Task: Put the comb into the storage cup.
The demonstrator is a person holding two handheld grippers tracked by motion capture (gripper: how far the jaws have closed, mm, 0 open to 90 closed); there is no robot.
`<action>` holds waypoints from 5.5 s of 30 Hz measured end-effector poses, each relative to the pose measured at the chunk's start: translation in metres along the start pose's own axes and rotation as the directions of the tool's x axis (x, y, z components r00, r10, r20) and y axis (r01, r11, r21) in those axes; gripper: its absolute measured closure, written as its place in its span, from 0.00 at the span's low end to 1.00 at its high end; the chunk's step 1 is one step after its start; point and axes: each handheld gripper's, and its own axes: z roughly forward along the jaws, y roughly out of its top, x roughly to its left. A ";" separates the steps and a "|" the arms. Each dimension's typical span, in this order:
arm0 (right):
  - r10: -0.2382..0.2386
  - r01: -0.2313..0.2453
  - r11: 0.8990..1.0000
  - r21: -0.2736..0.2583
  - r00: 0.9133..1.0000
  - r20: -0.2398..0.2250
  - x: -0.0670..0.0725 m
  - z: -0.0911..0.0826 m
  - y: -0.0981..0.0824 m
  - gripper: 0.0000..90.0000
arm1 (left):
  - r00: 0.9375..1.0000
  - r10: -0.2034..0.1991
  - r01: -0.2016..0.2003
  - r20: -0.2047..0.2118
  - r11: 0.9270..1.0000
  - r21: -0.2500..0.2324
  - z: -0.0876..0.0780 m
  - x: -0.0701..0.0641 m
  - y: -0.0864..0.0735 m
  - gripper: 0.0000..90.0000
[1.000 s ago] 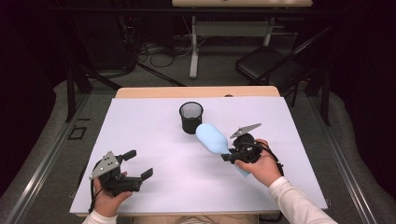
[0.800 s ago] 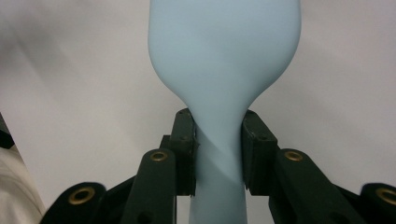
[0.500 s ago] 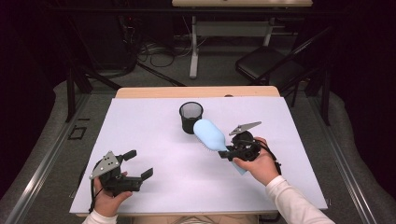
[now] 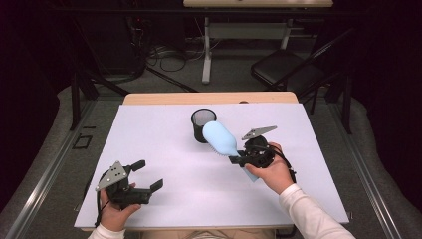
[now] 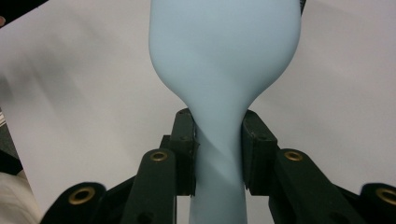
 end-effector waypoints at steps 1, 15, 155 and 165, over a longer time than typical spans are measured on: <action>-0.001 0.001 1.000 -0.005 1.000 -0.002 0.000 0.000 0.001 0.78 | 1.000 0.000 0.000 0.000 1.000 0.000 0.000 0.000 0.000 0.03; 0.015 -0.017 0.997 -0.079 1.000 -0.014 0.000 -0.001 0.016 0.78 | 1.000 -0.005 0.005 -0.002 1.000 -0.001 0.000 0.000 0.000 0.03; -0.061 0.050 0.909 -0.413 0.998 -0.013 0.019 0.007 0.039 0.78 | 0.987 -0.145 0.143 0.071 0.989 0.044 0.046 0.008 0.080 0.03; -0.064 0.053 0.909 -0.413 0.998 -0.013 0.020 0.007 0.039 0.78 | 0.980 -0.175 0.171 0.092 0.984 0.054 0.049 0.011 0.091 0.03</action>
